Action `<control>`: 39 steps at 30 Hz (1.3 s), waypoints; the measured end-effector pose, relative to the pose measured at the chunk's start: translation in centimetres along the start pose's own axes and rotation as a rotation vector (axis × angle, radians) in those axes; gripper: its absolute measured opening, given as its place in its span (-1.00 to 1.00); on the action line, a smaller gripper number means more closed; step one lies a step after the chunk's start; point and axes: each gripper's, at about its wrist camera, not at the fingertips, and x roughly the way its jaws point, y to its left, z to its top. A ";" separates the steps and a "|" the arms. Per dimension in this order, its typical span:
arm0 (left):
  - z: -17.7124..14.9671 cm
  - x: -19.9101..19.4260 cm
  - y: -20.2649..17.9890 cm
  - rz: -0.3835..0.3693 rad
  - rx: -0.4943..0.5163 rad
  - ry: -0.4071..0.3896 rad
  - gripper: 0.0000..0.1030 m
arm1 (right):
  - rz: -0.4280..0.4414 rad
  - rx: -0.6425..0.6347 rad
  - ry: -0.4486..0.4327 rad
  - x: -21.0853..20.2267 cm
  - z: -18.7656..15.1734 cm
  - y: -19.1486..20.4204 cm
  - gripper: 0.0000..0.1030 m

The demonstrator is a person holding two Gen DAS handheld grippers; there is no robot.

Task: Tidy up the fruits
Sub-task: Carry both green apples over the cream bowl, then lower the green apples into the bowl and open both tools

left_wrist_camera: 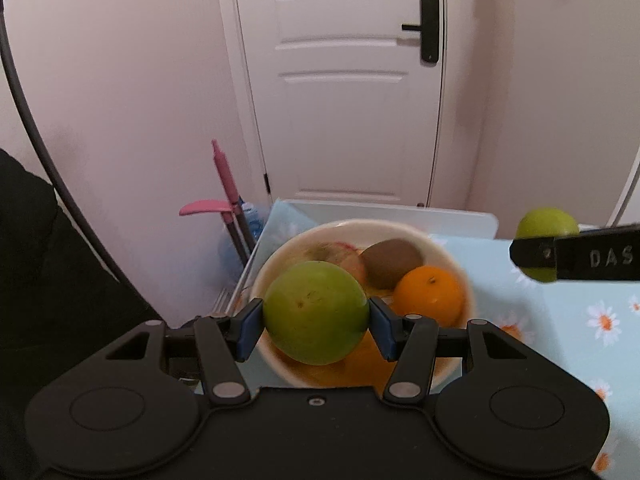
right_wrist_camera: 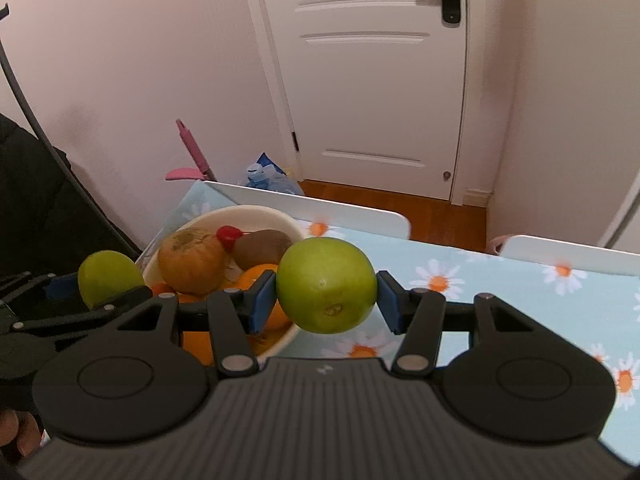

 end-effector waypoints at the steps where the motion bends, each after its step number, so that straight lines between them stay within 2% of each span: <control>1: -0.2 0.4 0.3 0.000 0.004 0.007 0.16 | 0.000 -0.003 0.001 0.2 0.0 0.4 0.33; 9: -1.3 2.8 1.5 -0.032 0.035 0.039 0.16 | -0.014 -0.026 0.010 1.7 -0.2 2.5 0.33; 18: -1.5 4.0 2.2 -0.075 0.007 0.050 0.17 | -0.023 -0.023 0.023 2.6 -0.5 3.4 0.33; 20: -1.5 4.0 2.4 -0.088 -0.004 0.049 0.36 | -0.023 -0.023 0.024 2.7 -0.5 3.4 0.33; 22: -1.5 3.8 2.6 -0.082 -0.015 0.035 0.69 | -0.022 -0.024 0.025 2.8 -0.5 3.6 0.33; 24: -1.5 3.2 2.8 -0.086 -0.023 0.011 0.81 | -0.020 -0.029 0.024 2.8 -0.4 3.7 0.33; 39: -1.8 0.1 3.5 -0.050 0.022 -0.019 0.93 | 0.037 -0.126 0.032 3.5 0.8 5.3 0.33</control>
